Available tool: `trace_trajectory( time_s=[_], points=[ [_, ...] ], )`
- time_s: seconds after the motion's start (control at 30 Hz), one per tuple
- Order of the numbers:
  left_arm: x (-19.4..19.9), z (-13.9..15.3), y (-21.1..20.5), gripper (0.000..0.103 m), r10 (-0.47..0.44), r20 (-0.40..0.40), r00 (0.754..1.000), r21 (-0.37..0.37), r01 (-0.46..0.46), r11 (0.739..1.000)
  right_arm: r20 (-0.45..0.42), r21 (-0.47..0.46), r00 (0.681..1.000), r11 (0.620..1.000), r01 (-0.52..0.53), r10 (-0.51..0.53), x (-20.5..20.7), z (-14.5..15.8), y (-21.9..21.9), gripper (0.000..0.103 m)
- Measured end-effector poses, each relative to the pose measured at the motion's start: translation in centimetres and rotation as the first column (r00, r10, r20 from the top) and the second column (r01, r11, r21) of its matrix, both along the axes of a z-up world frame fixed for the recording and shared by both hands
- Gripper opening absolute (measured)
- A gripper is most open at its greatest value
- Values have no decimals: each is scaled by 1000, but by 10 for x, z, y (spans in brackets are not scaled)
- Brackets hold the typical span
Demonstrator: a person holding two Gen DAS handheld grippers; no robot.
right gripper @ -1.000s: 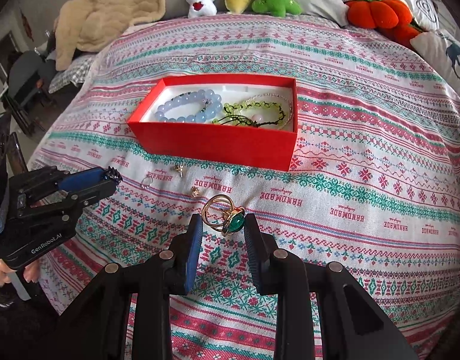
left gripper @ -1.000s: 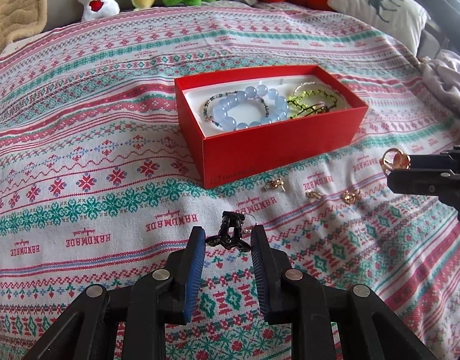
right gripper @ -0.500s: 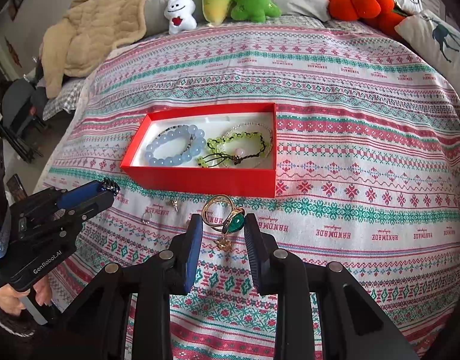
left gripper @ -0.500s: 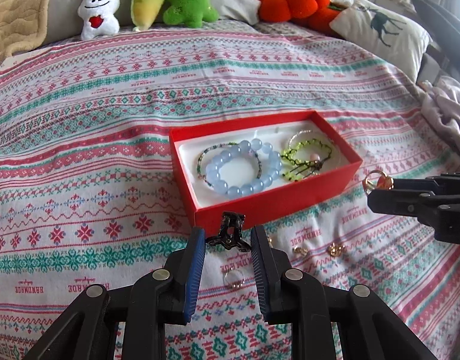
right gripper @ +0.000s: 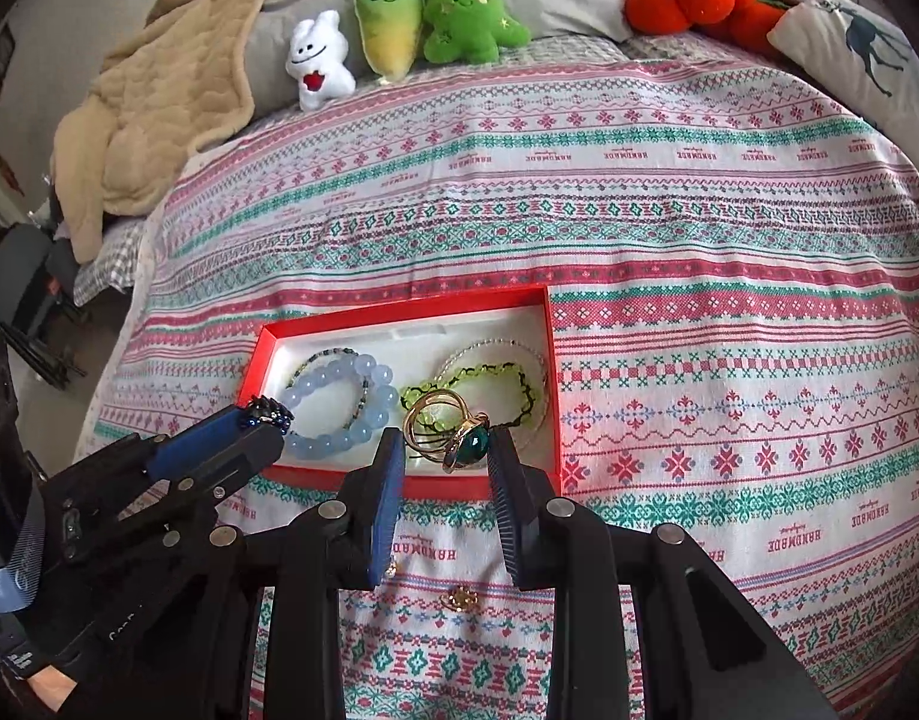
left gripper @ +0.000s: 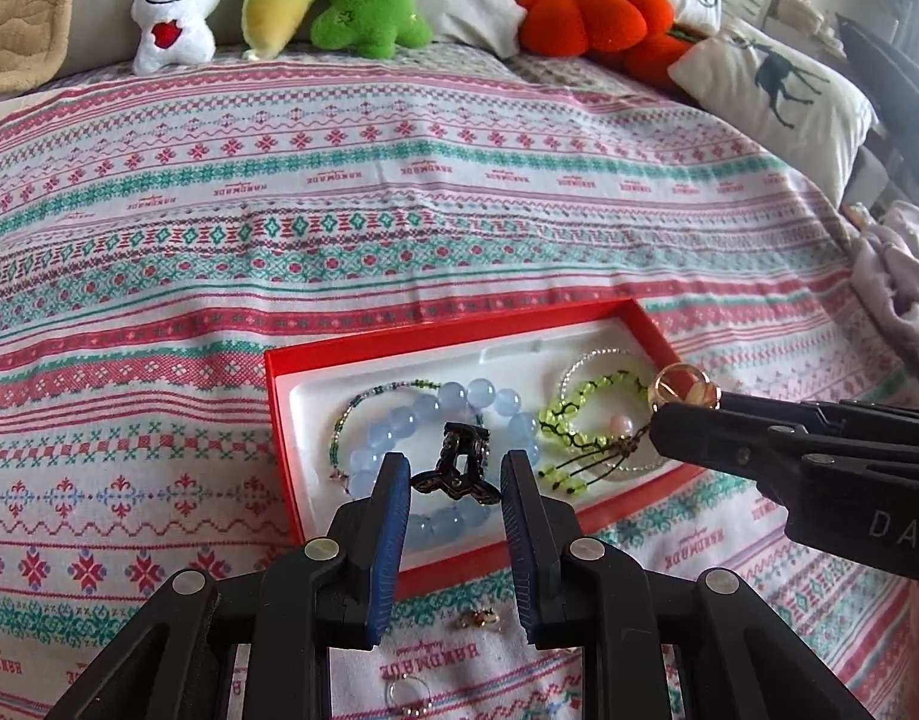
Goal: Organize jewelry
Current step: 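Lower the hair clip into the red box with the left tool while the right carries the ring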
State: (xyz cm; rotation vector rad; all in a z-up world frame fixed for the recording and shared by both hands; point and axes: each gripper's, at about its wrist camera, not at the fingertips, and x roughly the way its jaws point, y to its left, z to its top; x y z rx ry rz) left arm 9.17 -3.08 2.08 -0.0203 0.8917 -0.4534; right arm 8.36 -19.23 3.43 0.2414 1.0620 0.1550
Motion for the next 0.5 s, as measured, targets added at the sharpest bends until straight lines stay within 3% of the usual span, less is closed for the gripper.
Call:
trace_trajectory(
  time_s=[0.5],
  points=[
    [27,-25,-7,26,29,-54,998,12,-29,1000,-30,8,1000,1000,7,-7,24,-25,-6,30]
  ],
)
